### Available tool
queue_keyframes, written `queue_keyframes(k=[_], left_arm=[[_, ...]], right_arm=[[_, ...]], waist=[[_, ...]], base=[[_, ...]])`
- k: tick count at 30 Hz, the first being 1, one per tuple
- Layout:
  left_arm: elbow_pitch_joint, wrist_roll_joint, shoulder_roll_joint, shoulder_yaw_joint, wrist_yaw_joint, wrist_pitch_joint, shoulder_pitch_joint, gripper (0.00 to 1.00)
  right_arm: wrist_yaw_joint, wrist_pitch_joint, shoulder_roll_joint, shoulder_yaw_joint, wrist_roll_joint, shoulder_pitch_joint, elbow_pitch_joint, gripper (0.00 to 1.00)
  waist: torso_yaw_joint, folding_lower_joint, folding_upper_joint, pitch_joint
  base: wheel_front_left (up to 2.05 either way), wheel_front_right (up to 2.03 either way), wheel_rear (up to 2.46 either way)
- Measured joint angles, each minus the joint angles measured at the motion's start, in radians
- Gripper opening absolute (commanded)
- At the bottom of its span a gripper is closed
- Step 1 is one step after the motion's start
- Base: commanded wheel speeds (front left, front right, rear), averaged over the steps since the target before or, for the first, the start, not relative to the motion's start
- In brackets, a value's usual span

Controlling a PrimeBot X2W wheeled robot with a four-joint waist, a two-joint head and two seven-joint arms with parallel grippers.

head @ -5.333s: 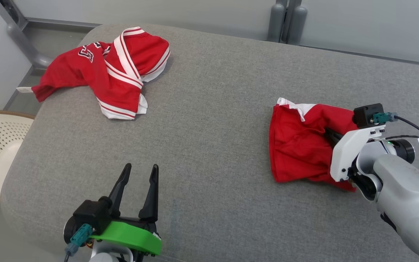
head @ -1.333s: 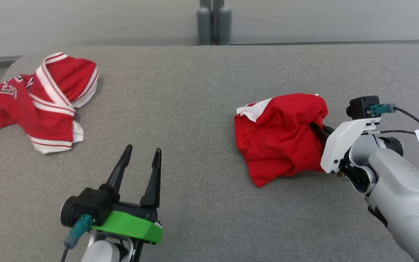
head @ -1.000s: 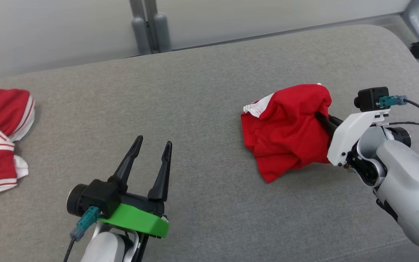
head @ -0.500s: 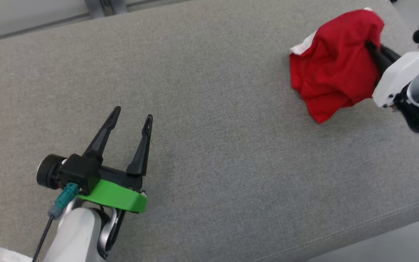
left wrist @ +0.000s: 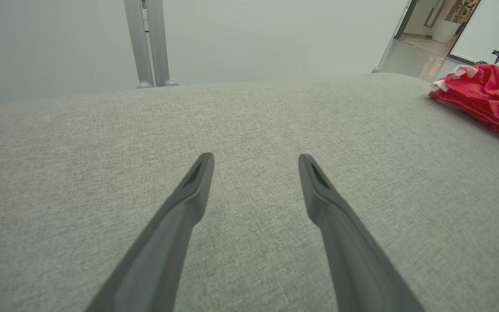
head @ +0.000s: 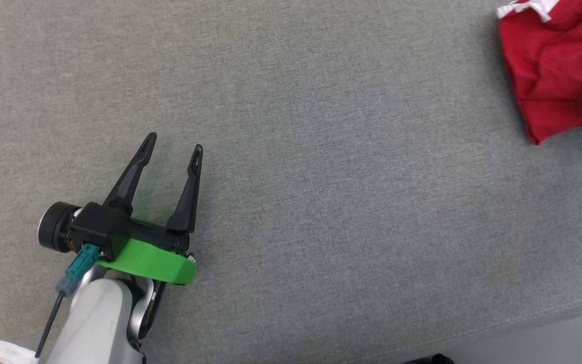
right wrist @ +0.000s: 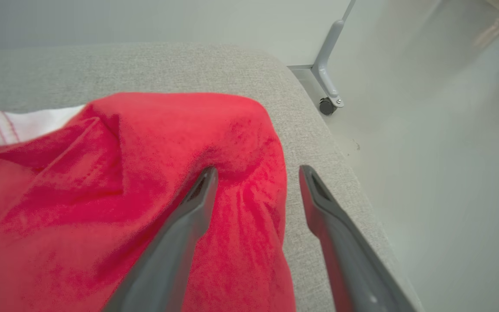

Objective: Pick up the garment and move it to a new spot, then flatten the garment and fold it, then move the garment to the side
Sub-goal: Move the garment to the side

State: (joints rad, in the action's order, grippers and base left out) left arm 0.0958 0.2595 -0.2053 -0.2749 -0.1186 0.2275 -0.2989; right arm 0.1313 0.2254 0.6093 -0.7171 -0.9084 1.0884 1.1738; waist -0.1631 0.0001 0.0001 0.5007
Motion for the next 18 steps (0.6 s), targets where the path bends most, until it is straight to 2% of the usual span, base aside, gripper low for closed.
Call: queue_keyframes(k=[3, 6, 11, 14, 18], left_arm=[[0.012, 0.005, 0.006, 0.001, 0.001, 0.009, 0.0, 1.0], [0.027, 0.012, 0.014, 0.006, 0.004, 0.02, 0.001, 1.0], [0.051, 0.04, 0.032, 0.042, 0.014, 0.03, 0.024, 1.0], [0.051, 0.053, 0.037, 0.087, 0.025, 0.034, 0.048, 1.0], [0.029, 0.057, 0.039, 0.141, 0.03, 0.035, 0.084, 1.0]], right_arm=[[0.0, 0.03, 0.002, 0.02, 0.045, 0.031, 0.072, 1.0], [0.0, 0.033, 0.019, 0.054, 0.111, 0.055, 0.073, 1.0], [0.0, 0.037, 0.022, 0.198, 0.234, 0.015, -0.115, 1.0], [0.0, 0.037, 0.0, 0.295, 0.309, -0.092, -0.251, 1.0], [0.0, 0.037, -0.049, 0.374, 0.378, -0.219, -0.423, 1.0]], waist=[[0.016, 0.0, 0.0, -0.005], [0.024, 0.0, 0.0, -0.026], [0.032, 0.0, 0.0, -0.089], [0.036, -0.0001, 0.0, -0.143], [0.044, -0.0001, 0.0, -0.216]], base=[[0.0, 0.0, 0.0], [0.0, 0.0, 0.0], [0.0, 0.0, 0.0], [0.0, 0.0, 0.0], [0.0, 0.0, 0.0]])
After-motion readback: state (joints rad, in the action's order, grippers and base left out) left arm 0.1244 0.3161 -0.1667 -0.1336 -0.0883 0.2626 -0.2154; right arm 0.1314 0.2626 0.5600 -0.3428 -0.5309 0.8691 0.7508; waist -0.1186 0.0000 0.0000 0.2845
